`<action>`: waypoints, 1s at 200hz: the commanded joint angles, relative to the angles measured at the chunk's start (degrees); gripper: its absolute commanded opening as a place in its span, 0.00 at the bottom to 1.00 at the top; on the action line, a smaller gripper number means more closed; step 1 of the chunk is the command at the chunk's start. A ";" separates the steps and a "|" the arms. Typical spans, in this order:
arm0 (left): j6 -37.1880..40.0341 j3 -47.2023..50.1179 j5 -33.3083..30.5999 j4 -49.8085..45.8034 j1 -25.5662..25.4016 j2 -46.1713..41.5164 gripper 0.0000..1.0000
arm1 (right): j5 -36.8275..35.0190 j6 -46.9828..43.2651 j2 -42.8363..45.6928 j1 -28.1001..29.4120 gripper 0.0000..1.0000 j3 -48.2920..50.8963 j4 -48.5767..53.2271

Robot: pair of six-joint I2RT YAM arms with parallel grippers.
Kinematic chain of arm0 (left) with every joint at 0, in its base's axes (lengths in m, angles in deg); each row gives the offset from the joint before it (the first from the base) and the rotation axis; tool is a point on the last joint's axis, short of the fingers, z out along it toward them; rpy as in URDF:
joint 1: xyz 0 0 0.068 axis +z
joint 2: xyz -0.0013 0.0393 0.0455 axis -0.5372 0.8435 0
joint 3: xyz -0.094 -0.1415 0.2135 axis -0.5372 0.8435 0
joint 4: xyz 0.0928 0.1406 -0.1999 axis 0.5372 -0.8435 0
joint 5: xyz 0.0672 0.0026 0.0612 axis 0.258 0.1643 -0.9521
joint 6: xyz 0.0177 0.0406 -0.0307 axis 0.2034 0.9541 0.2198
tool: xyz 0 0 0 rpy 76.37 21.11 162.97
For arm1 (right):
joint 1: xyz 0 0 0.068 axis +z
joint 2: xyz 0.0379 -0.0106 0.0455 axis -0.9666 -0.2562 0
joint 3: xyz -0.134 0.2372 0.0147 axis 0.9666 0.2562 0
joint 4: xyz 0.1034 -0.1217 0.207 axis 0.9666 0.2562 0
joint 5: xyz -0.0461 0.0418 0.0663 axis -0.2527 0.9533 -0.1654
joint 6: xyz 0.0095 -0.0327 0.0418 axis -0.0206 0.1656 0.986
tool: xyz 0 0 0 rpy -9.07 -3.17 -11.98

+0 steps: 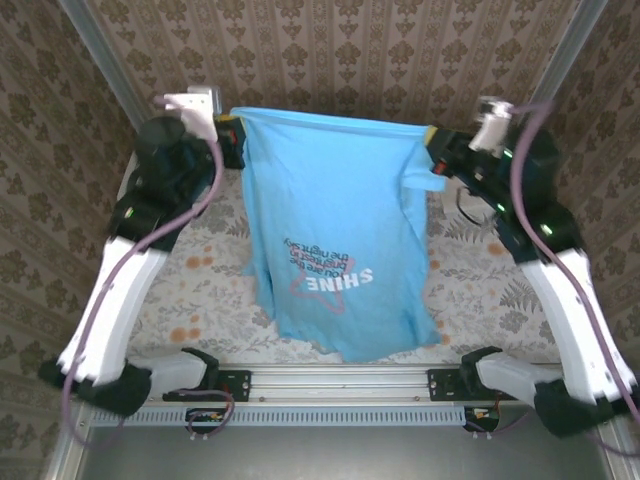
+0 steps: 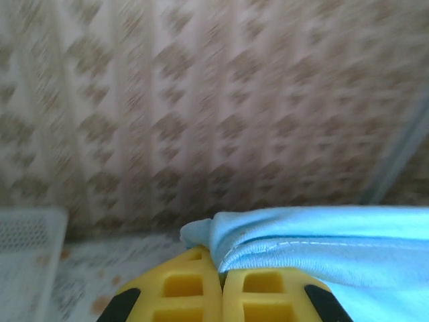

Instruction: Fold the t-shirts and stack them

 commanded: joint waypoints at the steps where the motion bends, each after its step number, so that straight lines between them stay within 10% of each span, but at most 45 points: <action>1: -6.68 -6.33 1.43 -1.70 7.79 13.69 0.13 | -6.47 -3.67 -14.13 -0.72 0.00 -3.31 -2.40; 7: -7.52 -10.02 -1.07 -4.52 8.98 18.24 0.30 | -7.14 -3.96 -18.85 -0.91 0.00 -6.32 -1.07; 19: -9.45 -19.13 -5.60 -13.02 10.77 26.74 0.73 | -7.53 -4.13 -28.86 -1.70 0.39 -15.01 5.02; 35: -9.88 -28.99 -9.86 -23.16 10.98 34.11 0.94 | -7.85 -2.06 -40.36 -3.71 0.67 -31.04 21.29; 70: -7.06 -13.63 -8.20 -16.00 6.17 24.79 1.00 | -5.50 -1.28 -31.09 -4.58 0.87 -17.30 13.40; 112: -3.91 3.22 5.04 -11.31 -8.90 17.57 1.00 | -1.05 0.79 -12.23 -6.13 0.88 9.48 8.49; 152: -3.63 12.99 19.05 -6.58 -27.84 21.05 0.97 | -7.04 7.06 15.77 -8.35 0.87 40.46 3.84; 200: -8.86 9.02 23.64 -8.49 -40.40 36.14 0.91 | -8.52 7.11 29.83 -14.39 0.84 52.01 13.49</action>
